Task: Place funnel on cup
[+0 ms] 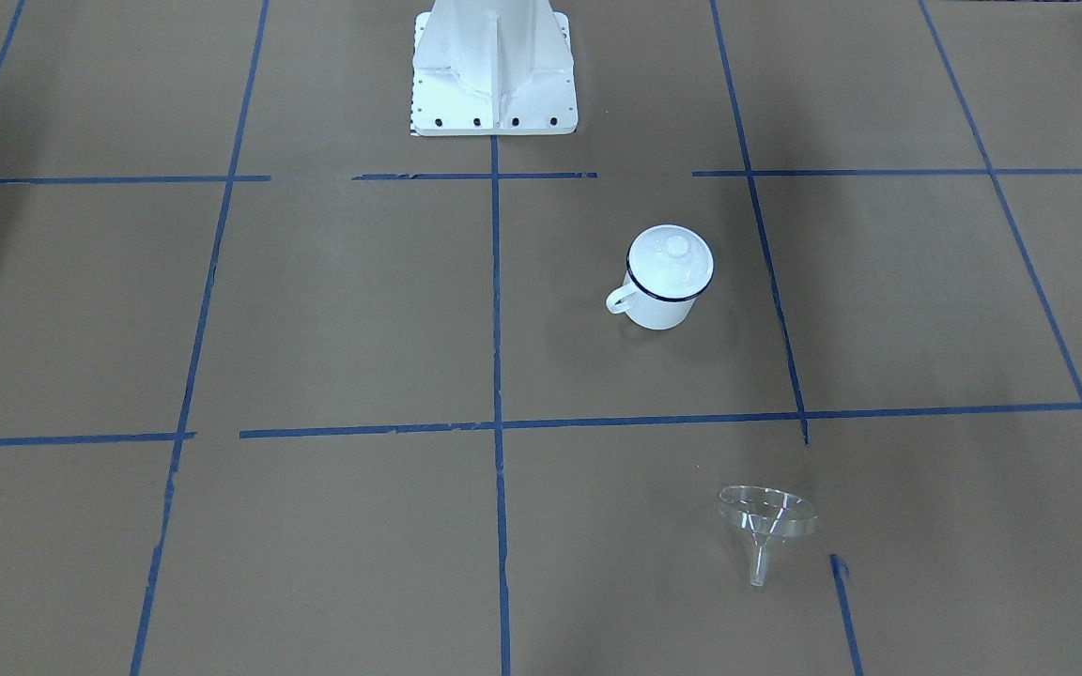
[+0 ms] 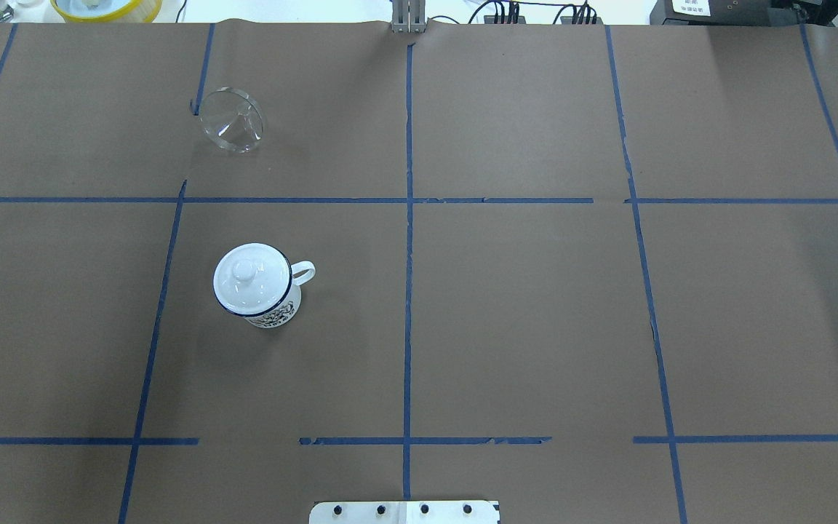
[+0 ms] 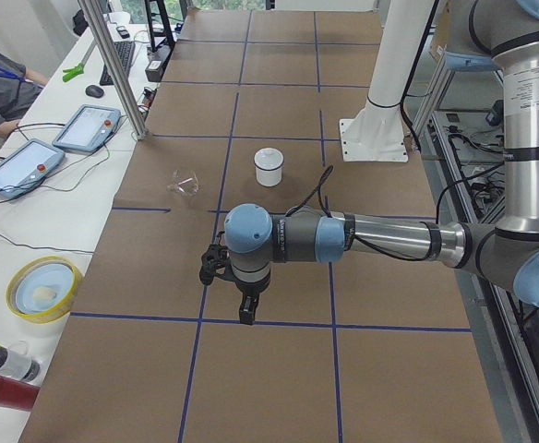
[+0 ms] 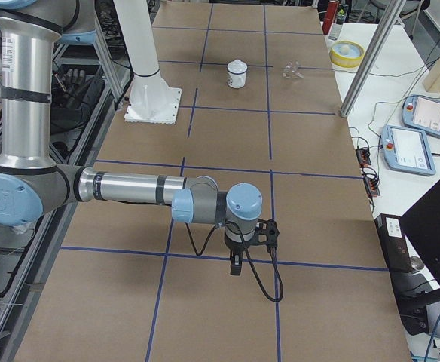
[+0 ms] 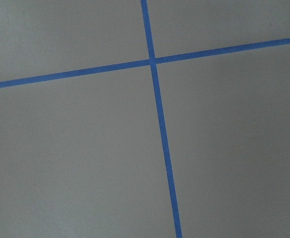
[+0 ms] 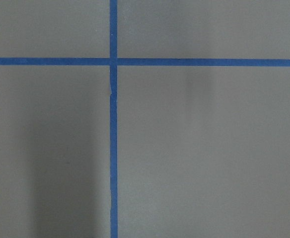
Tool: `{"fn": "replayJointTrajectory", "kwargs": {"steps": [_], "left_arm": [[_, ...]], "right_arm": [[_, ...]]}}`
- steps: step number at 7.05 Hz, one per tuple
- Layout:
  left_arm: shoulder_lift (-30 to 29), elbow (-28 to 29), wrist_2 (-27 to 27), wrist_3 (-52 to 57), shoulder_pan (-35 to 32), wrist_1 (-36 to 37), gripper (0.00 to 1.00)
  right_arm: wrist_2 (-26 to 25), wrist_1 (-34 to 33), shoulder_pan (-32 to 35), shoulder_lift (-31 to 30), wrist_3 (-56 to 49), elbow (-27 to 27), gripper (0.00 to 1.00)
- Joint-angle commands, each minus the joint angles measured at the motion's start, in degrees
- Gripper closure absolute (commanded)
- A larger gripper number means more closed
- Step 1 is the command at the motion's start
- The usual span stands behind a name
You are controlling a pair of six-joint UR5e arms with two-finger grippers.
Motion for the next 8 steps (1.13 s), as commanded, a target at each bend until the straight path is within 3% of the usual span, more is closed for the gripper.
{"fn": "replayJointTrajectory", "kwargs": {"steps": [1,4,6,8], "left_arm": [[-0.09,-0.04,0.00,0.27,0.00,-0.02,0.00],[-0.87,-1.62,-0.09,0.01,0.17,-0.19,0.00],[-6.82,-4.51,0.35,-0.26,0.17,-0.97,0.00],[-14.65,-3.37,0.09,-12.92,0.17,-2.72,0.00]], "right_arm": [[0.00,0.00,0.00,0.00,0.00,0.00,0.00],[0.00,0.00,0.00,0.00,0.00,0.00,0.00],[0.00,0.00,0.00,0.00,0.00,0.00,0.00],[0.00,0.00,0.00,0.00,0.00,-0.09,0.00]]}}
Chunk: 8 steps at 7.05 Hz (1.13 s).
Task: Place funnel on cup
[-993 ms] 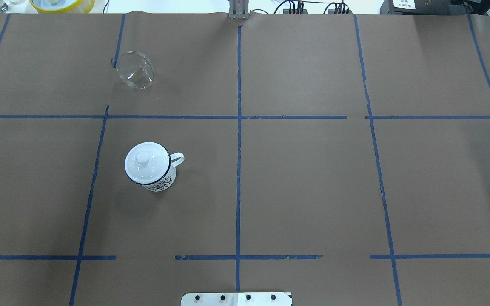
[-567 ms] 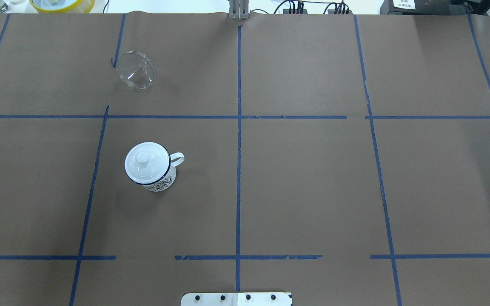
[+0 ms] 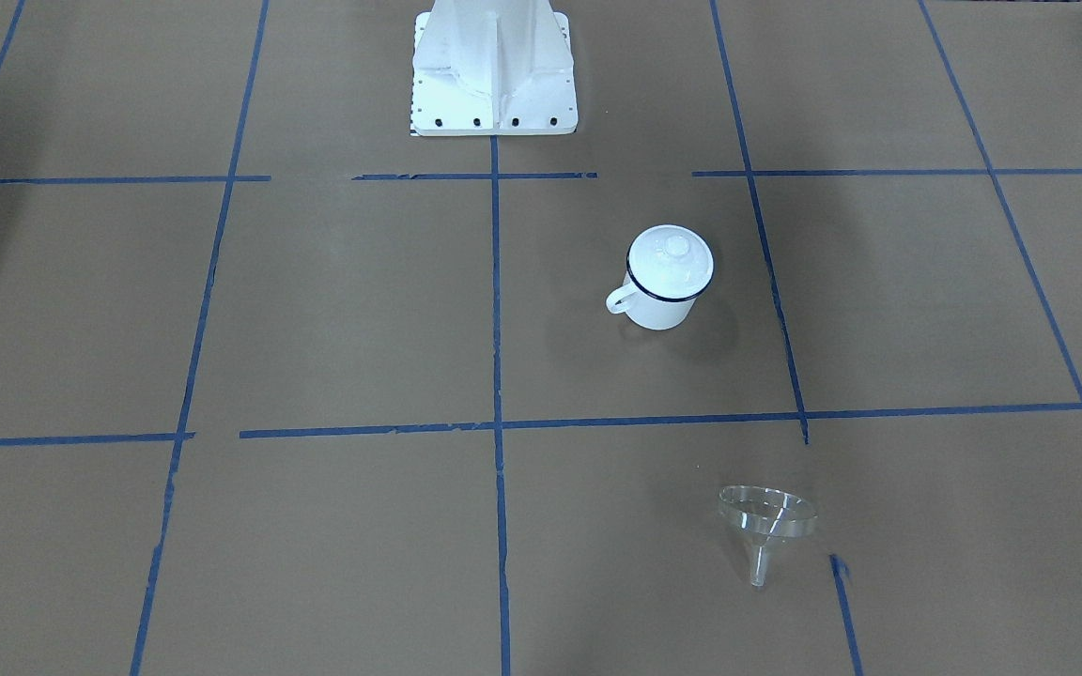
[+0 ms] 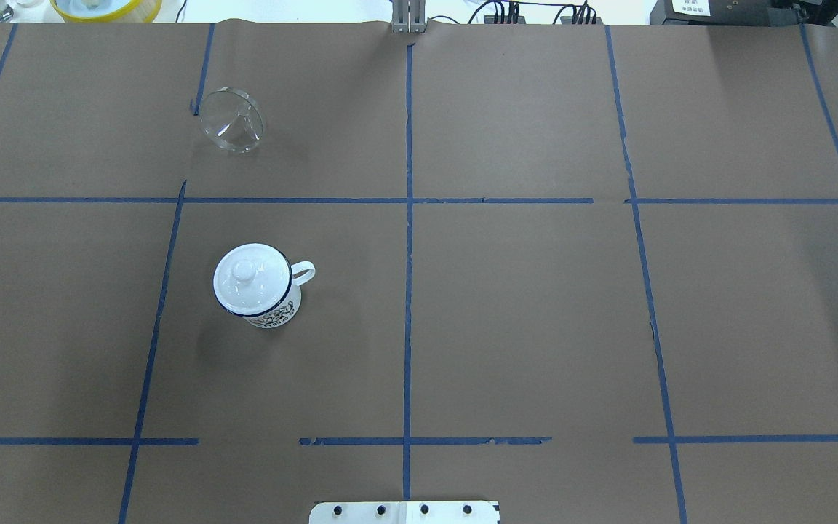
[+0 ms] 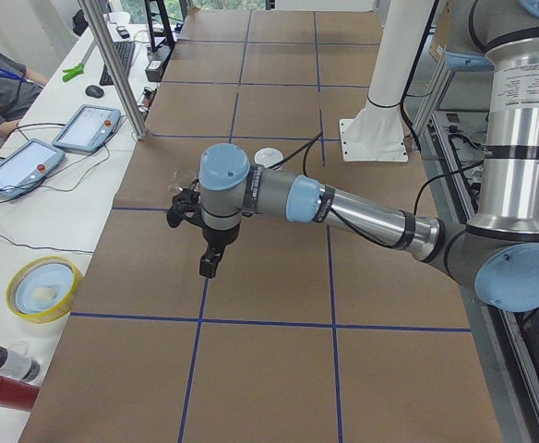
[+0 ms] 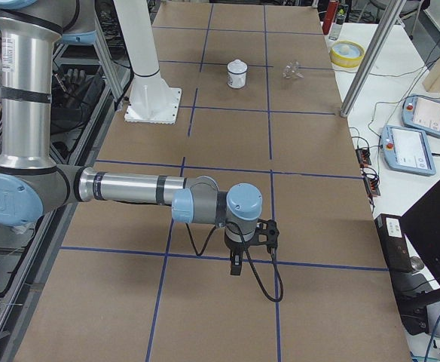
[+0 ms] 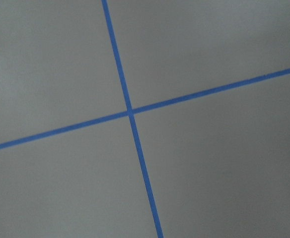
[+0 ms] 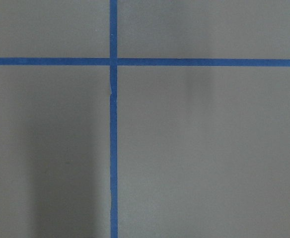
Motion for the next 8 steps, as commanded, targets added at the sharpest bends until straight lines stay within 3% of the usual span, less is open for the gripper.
{"fn": "replayJointTrajectory", "kwargs": {"steps": [1,2,3,4,6,8], "left_arm": [[-3.61,0.02,-0.45,-18.20,0.09,-10.19,0.00],[-3.35,0.28,-1.23,-28.05,2.00,-18.37,0.00],[-3.35,0.20,-2.63,-29.80,9.68,-23.68,0.00],[-4.04,-0.24,-3.08,-39.30,18.37,-23.82,0.00],[-11.05,-1.12,3.74,-61.54,28.78,-23.38,0.00],[-20.69,-2.69,13.55,-72.67,39.32,-10.55,0.00]], "right_arm": [[0.00,0.00,0.00,0.00,0.00,0.01,0.00],[0.00,0.00,0.00,0.00,0.00,-0.07,0.00],[0.00,0.00,0.00,0.00,0.00,-0.08,0.00],[0.00,0.00,0.00,0.00,0.00,0.01,0.00],[0.00,0.00,0.00,0.00,0.00,0.01,0.00],[0.00,0.00,0.00,0.00,0.00,0.01,0.00]]}}
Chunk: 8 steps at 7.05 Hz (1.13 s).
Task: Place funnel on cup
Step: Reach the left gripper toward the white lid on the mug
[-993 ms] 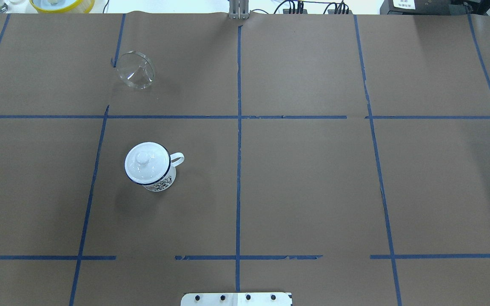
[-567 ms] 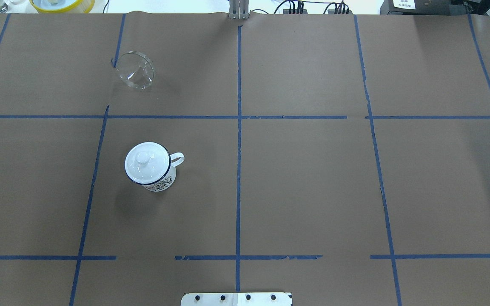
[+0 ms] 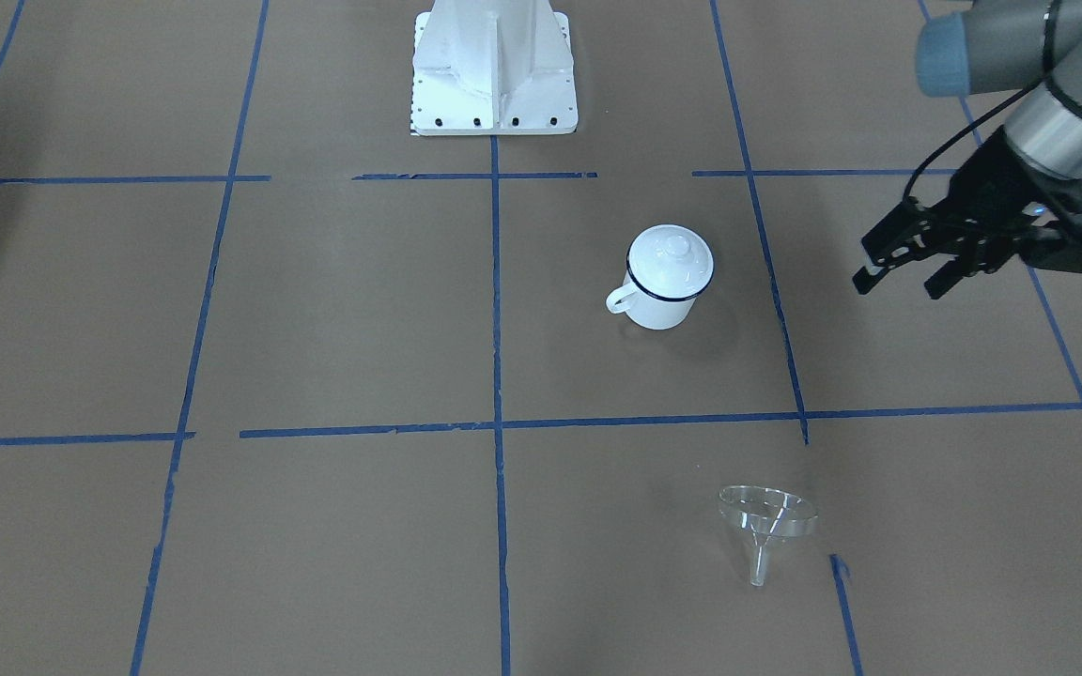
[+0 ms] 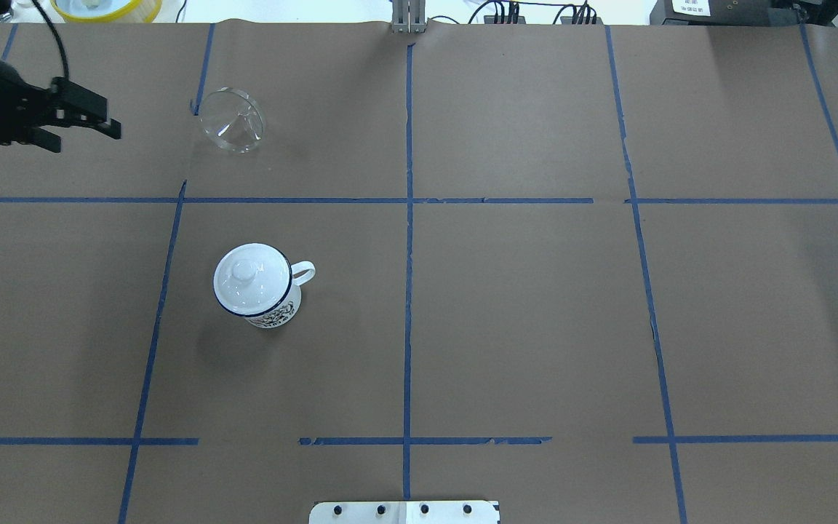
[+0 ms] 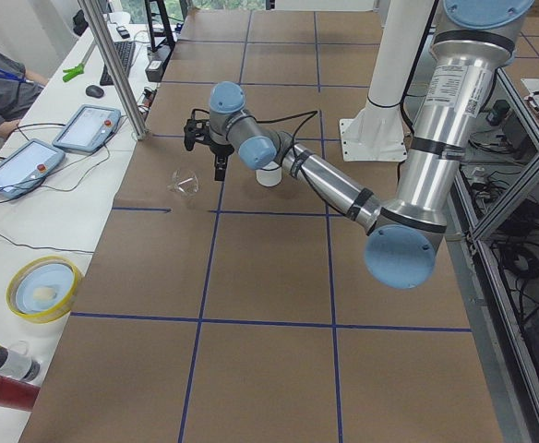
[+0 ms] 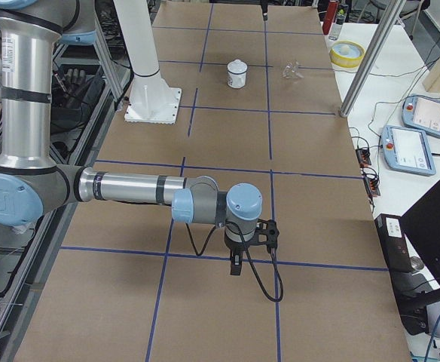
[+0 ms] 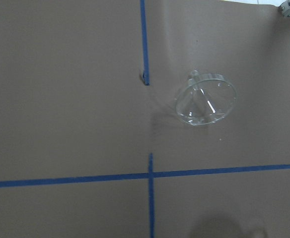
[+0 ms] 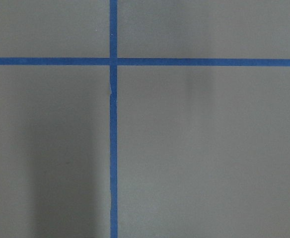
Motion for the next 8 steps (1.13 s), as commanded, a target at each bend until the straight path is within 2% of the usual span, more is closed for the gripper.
{"fn": "replayJointTrajectory", "kwargs": {"steps": [1,3,4,8], "left_arm": [[-10.12,-2.42,9.56,-8.82,10.20,16.18,0.00],[-10.78,-3.32,18.85,-16.01,18.98,18.46,0.00],[-10.60,-3.40,20.47,-18.14,21.11,18.46,0.00],[-8.50,-3.40,20.31,-18.60,23.94,18.20,0.00]], "right_arm": [[0.00,0.00,0.00,0.00,0.00,0.00,0.00],[0.00,0.00,0.00,0.00,0.00,0.00,0.00],[0.00,0.00,0.00,0.00,0.00,0.00,0.00],[0.00,0.00,0.00,0.00,0.00,0.00,0.00]]}}
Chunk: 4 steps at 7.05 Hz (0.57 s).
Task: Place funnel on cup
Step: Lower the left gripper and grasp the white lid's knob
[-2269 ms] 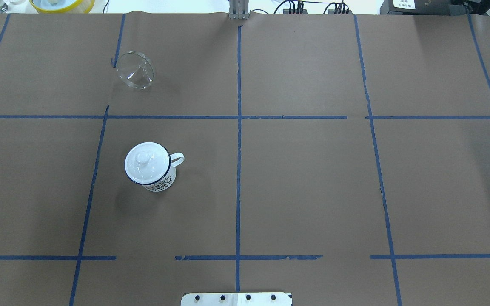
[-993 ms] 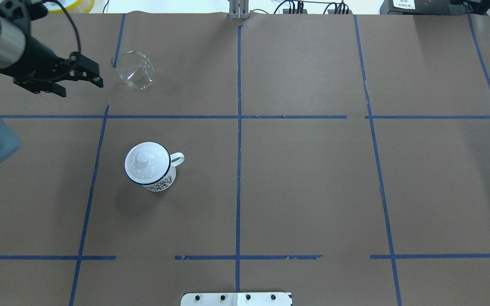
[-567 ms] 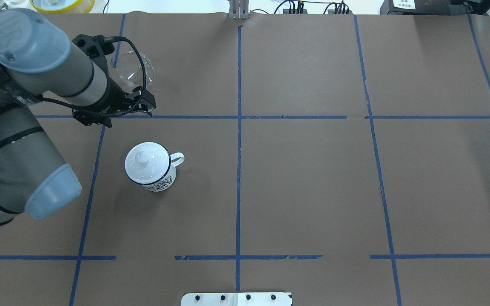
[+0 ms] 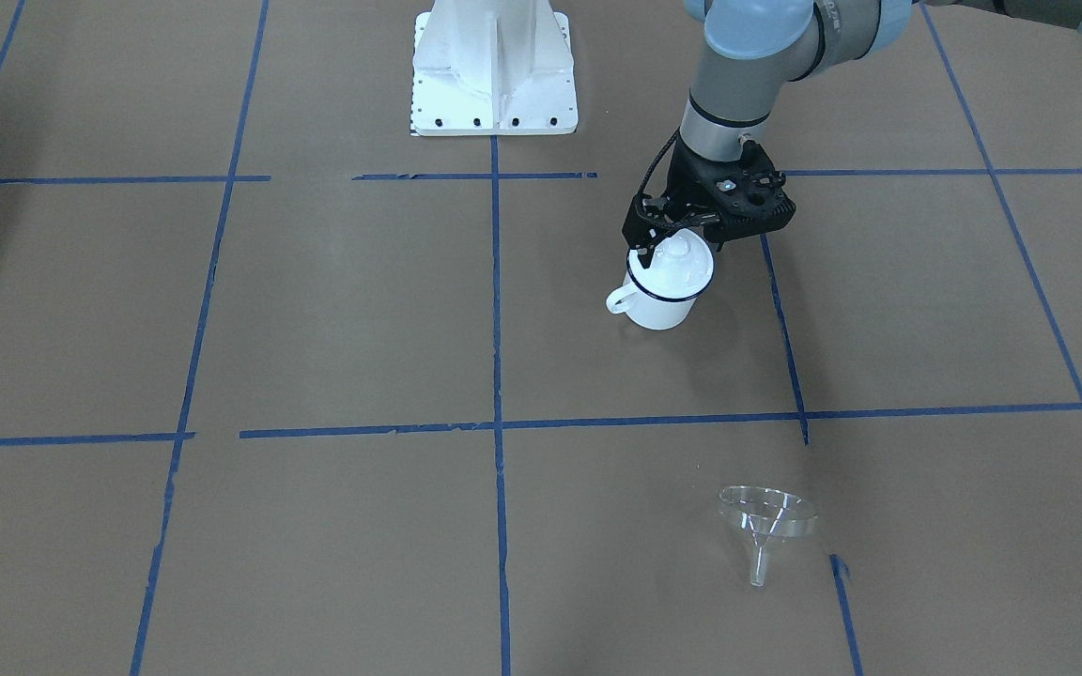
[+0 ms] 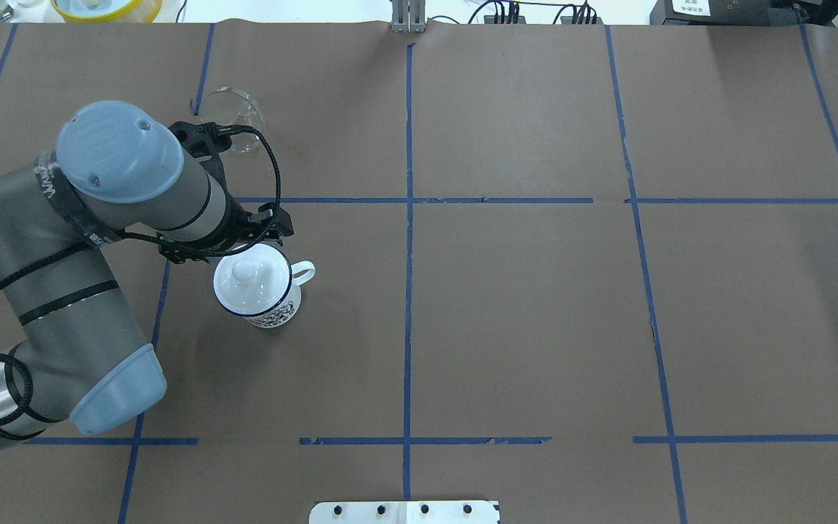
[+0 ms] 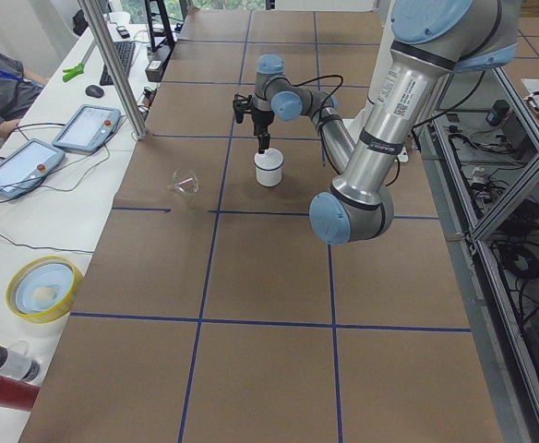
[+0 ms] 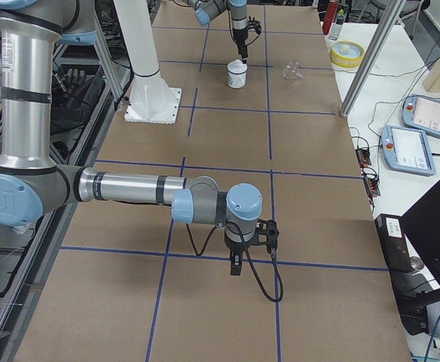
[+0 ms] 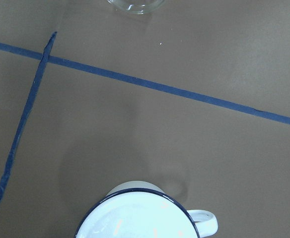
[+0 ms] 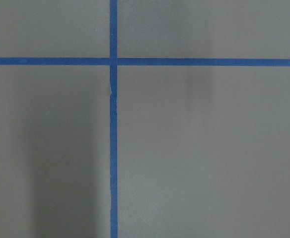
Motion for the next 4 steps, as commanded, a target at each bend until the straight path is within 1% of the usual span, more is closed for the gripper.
{"fn": "replayJointTrajectory", "kwargs": {"steps": [1,4], "left_arm": [[1.73,-0.68,-0.12,-0.10,0.88,-0.71,0.00],[1.74,-0.68,-0.56,-0.19,1.32,-0.89,0.00]], "right_arm": [[0.00,0.00,0.00,0.00,0.00,0.00,0.00],[0.00,0.00,0.00,0.00,0.00,0.00,0.00]]}}
